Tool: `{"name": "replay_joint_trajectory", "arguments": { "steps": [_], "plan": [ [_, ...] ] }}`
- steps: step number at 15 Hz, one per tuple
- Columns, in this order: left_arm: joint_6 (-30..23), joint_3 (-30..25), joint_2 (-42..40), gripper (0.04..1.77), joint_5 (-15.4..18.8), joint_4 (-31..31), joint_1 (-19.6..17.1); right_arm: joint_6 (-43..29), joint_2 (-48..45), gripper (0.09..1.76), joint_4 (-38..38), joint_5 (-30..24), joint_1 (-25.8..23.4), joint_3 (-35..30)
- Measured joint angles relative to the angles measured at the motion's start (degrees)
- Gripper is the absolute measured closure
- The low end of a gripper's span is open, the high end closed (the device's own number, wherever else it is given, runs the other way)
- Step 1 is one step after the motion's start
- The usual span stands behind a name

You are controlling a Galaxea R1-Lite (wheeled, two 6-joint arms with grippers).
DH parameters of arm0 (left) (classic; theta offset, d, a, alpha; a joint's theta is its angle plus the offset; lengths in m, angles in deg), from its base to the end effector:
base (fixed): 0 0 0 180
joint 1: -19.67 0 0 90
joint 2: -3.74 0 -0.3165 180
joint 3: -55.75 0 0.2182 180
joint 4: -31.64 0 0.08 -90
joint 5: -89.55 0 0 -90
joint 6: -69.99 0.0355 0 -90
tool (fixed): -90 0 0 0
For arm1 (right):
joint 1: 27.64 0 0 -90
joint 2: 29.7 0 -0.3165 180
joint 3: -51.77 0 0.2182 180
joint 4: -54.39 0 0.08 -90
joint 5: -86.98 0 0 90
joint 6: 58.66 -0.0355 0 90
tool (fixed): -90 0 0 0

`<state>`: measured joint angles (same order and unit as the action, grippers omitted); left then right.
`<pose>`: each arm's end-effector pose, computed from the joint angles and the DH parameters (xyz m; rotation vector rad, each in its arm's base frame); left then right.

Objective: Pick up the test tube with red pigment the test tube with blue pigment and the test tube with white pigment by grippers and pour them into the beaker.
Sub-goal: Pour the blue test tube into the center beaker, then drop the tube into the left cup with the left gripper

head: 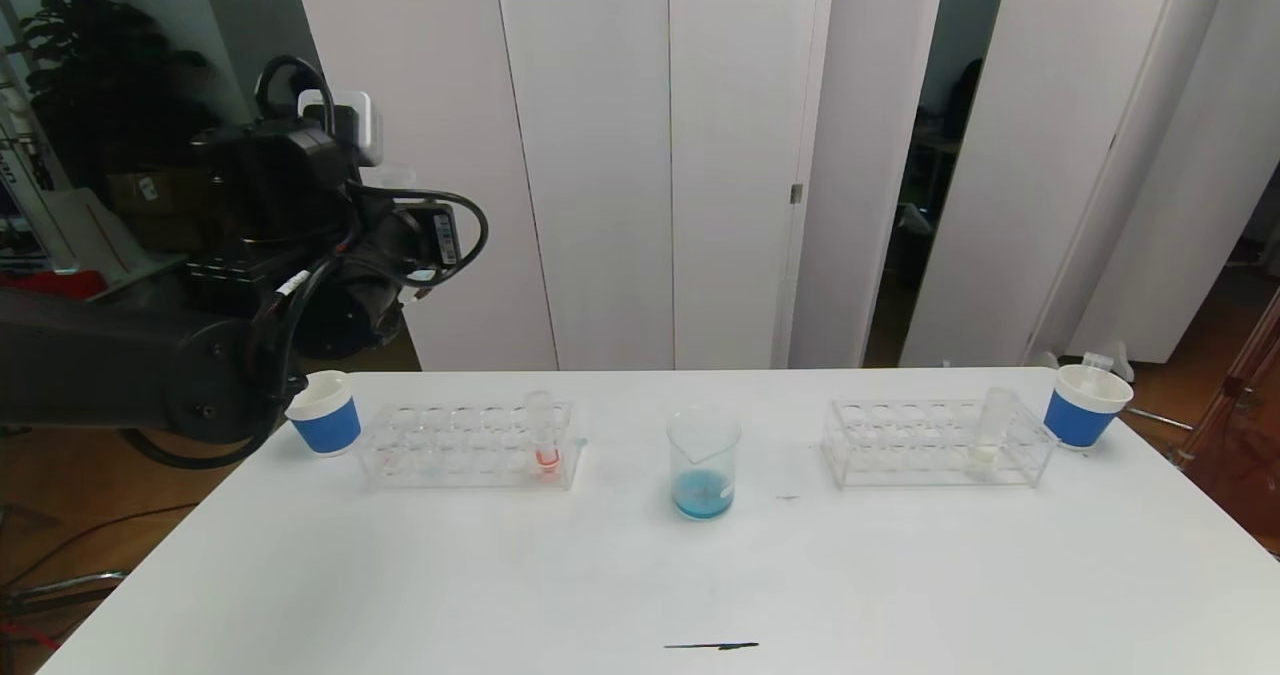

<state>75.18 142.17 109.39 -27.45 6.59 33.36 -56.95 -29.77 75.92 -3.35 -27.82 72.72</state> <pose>0.3948 -0.0796 0.2442 0.0547 -0.0849 0.2362 0.0027 0.0002 0.0769 -0.0298 0.0089 0.0028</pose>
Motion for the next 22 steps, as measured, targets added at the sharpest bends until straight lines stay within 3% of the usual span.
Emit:
{"name": "replay_joint_trajectory", "arguments": {
  "steps": [4,8,12,22],
  "plan": [
    [2.6,-3.1,2.6,1.24,-0.7,-14.2,-7.4,0.0,0.0,0.10,0.0,0.0,0.0,0.0],
    [6.4,-5.8,7.8,1.24,-1.1,-22.3,-15.1,0.0,0.0,0.10,0.0,0.0,0.0,0.0],
    [5.4,-7.6,13.4,1.24,-0.3,-23.1,-19.1,0.0,0.0,0.10,0.0,0.0,0.0,0.0],
    [2.2,-3.5,26.1,1.24,1.2,-25.2,-22.5,0.0,0.0,0.10,0.0,0.0,0.0,0.0]
  ]
}}
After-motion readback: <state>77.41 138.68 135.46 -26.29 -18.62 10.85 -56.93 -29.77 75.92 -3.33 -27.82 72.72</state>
